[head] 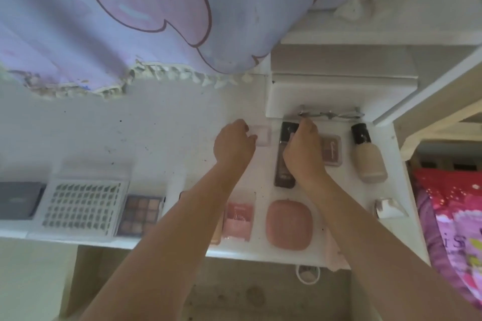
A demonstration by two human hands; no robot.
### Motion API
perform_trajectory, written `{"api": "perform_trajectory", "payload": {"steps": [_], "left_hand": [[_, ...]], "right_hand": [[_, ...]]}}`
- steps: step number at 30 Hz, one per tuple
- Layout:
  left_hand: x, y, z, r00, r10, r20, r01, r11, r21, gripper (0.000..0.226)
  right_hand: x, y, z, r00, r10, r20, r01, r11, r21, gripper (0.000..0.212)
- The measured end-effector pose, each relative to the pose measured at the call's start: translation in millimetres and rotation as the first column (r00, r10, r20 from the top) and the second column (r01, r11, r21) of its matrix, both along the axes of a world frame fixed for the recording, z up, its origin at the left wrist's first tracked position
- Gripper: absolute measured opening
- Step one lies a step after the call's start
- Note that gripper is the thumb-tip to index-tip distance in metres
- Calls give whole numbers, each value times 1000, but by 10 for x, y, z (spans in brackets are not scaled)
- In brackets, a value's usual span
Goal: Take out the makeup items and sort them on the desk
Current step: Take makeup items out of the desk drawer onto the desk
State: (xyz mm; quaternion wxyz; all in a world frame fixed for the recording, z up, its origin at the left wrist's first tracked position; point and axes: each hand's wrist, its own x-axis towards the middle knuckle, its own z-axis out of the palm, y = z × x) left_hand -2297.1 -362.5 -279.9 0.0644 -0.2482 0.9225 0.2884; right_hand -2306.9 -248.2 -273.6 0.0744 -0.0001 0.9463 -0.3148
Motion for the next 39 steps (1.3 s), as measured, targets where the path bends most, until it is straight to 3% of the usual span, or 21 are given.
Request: {"api": "perform_trajectory", "payload": {"steps": [2,4,6,8,10,12,14,15,17,20,23,26,28,30,32,35,39], "left_hand": [[84,-20,22,998,-55,-41,53,997,-62,31],[336,-10,73,966,-176,-189,140,972,-190,29],[752,21,55,839,-389,-381,278,908,-314,28],[1335,47,-104,697,-557,-452,439,829,-346,24],[1982,54,-338,646,-638,-418,539,770,-342,19],[2512,33,-544,643,-676,-360,591,736,-329,22],[2917,-4,-736,662,-696,-279,613,717,-333,31],[3067,-28,-809,681,-695,-233,604,712,-358,36],[3297,-63,-927,713,-685,-153,584,700,-410,45],[3508,-51,-1071,715,-690,-111,557,659,-506,47],[3519,-27,-1157,694,-701,-163,508,638,-579,39],[3540,-50,-1227,671,-710,-215,477,635,-607,34],[3570,-59,-1231,662,-720,-210,508,636,-581,27],[3579,-61,-1186,652,-733,-192,569,641,-515,23],[3566,-80,-1130,649,-741,-171,625,648,-436,24],[3513,-114,-1046,663,-739,-123,642,645,-414,39],[3399,-117,-833,701,-693,170,712,666,-224,50]], "right_hand": [[70,46,46,996,37,-86,-39,999,-20,37],[276,198,142,962,115,-250,-131,990,-49,29],[668,402,249,879,234,-416,-306,945,-115,21],[1208,631,197,798,401,-450,-495,862,-110,16],[1704,811,-43,764,558,-325,-594,805,-14,19],[1990,896,-350,762,646,-33,-638,759,128,25],[2110,944,-682,779,557,289,-624,733,271,39],[2110,948,-800,800,473,369,-589,740,326,47],[2099,956,-994,844,352,404,-508,766,395,58],[2139,958,-1181,870,278,408,-450,786,424,51],[2232,960,-1238,882,302,361,-444,787,428,40],[2358,892,-1168,853,437,285,-518,774,365,36],[2438,785,-941,801,583,135,-597,758,263,37],[2415,620,-606,742,657,-133,-631,752,191,38],[2220,392,-255,753,613,-240,-598,789,140,36],[1689,61,8,839,479,-257,-427,874,233,34],[1086,-255,-91,884,420,-207,-345,883,318,32]]}}
